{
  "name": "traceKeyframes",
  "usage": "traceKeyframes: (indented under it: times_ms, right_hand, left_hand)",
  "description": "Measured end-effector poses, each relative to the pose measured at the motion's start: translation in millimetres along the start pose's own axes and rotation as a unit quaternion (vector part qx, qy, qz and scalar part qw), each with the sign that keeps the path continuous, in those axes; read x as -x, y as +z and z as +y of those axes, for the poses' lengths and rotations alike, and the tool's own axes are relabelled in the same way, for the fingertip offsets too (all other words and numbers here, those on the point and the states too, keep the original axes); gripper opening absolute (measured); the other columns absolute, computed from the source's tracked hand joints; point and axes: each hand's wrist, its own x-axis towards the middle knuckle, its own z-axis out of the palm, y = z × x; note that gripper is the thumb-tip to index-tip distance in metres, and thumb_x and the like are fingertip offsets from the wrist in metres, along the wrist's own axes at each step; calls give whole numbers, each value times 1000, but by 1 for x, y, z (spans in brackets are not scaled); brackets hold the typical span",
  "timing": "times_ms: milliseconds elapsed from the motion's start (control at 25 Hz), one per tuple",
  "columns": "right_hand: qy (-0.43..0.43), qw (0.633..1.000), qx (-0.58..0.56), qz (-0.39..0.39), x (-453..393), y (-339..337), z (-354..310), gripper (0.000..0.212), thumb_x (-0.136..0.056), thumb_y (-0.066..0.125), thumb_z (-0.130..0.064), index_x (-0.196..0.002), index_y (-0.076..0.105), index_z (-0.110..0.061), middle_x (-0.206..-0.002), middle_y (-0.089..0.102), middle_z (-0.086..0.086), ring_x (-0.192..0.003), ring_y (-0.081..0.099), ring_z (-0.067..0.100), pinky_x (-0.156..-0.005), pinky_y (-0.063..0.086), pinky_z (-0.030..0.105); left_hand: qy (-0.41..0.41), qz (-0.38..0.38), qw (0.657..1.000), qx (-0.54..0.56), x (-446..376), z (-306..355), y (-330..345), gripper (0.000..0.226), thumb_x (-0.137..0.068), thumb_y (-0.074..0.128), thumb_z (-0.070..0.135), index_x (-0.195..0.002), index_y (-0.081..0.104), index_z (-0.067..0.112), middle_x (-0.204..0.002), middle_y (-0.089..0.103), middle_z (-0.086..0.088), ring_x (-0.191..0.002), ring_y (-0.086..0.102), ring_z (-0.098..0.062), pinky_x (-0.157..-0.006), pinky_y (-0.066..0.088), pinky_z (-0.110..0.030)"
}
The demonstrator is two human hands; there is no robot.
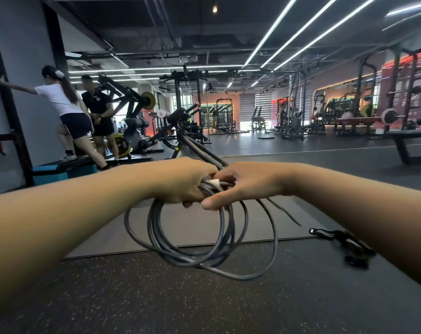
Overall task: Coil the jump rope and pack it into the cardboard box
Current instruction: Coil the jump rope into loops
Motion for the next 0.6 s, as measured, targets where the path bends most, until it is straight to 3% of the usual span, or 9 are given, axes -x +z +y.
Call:
traceKeyframes:
  times_ms: [120,240,320,400,480,600]
  right_hand:
    - [32,998,24,39,12,-16,11,59,-89,45,-73,-92,74,-22,-76,65,-3,-58,54,-1,-66,41,23]
    - [62,990,35,119,29,-38,43,53,-96,48,-61,-86,75,-16,-64,58,-4,-49,48,1,-56,40,14]
    - [81,983,-23,161,40,-45,66,49,-96,52,-58,-81,74,-16,-63,52,-2,-51,43,9,-52,37,18]
    - [83,972,-103,195,45,-44,79,46,-96,55,-54,-84,73,-14,-63,48,-2,-54,38,12,-52,34,21]
    - [74,959,-164,220,43,-34,82,44,-98,55,-49,-91,73,-10,-65,48,-1,-56,38,13,-52,34,21]
    - [64,924,-292,239,29,-13,77,50,-101,47,-51,-103,72,-8,-68,46,1,-57,33,14,-52,27,24]
  left_hand:
    - [-13,-4,998,-62,-1,-16,-1,24,-95,59,41,-86,63,18,-66,65,1,-62,59,-17,-63,48,-31]
    - [-65,39,994,-79,8,-42,-4,28,-99,53,36,-80,62,16,-80,68,-6,-77,62,-24,-68,47,-32]
    - [-118,87,989,-20,16,-58,-5,35,-99,53,38,-74,58,16,-71,65,-5,-68,59,-23,-60,42,-31]
    - [-154,155,969,114,21,-68,1,39,-98,57,40,-69,56,15,-57,57,-1,-53,51,-20,-54,40,-31]
    - [-164,225,917,286,20,-64,11,41,-97,59,42,-69,55,11,-49,50,0,-48,46,-20,-52,41,-33]
    - [-161,305,785,515,11,-40,24,38,-96,60,41,-71,51,14,-47,43,5,-43,39,-15,-52,41,-35]
